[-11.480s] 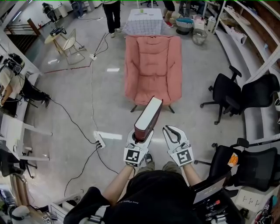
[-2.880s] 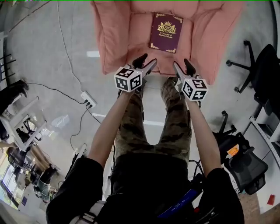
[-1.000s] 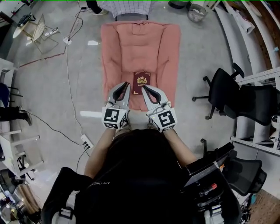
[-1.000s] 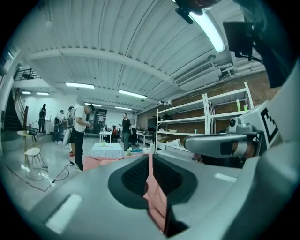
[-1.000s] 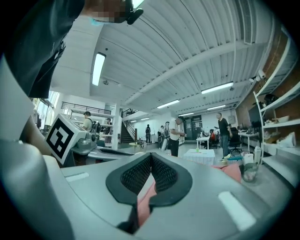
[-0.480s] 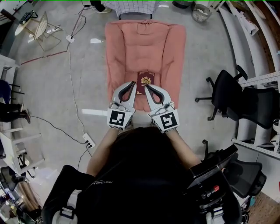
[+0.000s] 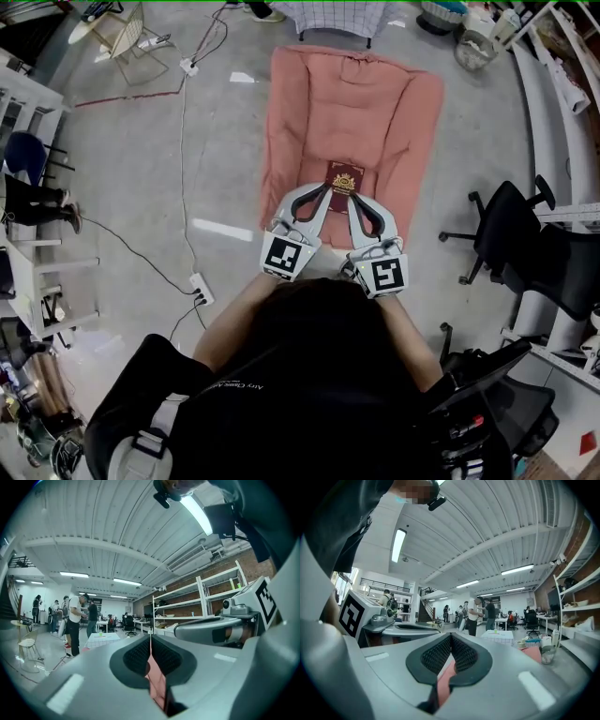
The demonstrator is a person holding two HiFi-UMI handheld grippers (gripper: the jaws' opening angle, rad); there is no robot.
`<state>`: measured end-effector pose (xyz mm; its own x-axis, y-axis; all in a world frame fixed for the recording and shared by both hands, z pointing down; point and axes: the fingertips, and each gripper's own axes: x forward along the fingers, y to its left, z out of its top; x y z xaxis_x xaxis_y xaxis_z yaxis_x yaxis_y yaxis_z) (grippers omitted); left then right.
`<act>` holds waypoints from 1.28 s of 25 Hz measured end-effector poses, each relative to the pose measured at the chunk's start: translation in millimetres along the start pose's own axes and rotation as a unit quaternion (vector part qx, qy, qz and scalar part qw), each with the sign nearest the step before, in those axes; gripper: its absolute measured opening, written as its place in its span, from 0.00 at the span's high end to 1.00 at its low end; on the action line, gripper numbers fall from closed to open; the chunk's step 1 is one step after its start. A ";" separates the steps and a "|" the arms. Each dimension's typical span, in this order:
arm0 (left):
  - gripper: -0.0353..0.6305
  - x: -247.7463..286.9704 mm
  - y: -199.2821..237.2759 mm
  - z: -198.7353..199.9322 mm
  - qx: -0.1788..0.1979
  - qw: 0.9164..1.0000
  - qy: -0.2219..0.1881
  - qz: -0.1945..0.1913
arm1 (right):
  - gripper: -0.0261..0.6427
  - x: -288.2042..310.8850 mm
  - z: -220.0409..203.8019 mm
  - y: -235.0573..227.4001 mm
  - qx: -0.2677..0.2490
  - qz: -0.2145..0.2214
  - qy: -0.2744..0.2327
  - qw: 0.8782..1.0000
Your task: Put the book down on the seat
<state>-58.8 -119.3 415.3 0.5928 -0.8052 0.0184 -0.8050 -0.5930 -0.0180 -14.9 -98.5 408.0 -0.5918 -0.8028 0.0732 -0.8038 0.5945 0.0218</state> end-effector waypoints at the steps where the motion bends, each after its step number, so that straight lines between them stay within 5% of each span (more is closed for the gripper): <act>1: 0.94 0.6 1.4 -0.6 0.003 1.000 -0.001 0.000 | 0.94 2.0 -0.3 0.3 0.000 0.000 0.001 1.000; 32: 0.94 28.0 15.1 -24.7 -0.001 1.000 0.017 0.009 | 0.94 26.4 -25.7 -27.6 0.007 -0.008 0.025 1.000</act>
<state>-55.0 -150.7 440.3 0.5762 -0.8156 0.0527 -0.8161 -0.5776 -0.0171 -6.8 -135.0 435.0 -0.5761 -0.8082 0.1220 -0.8135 0.5814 0.0103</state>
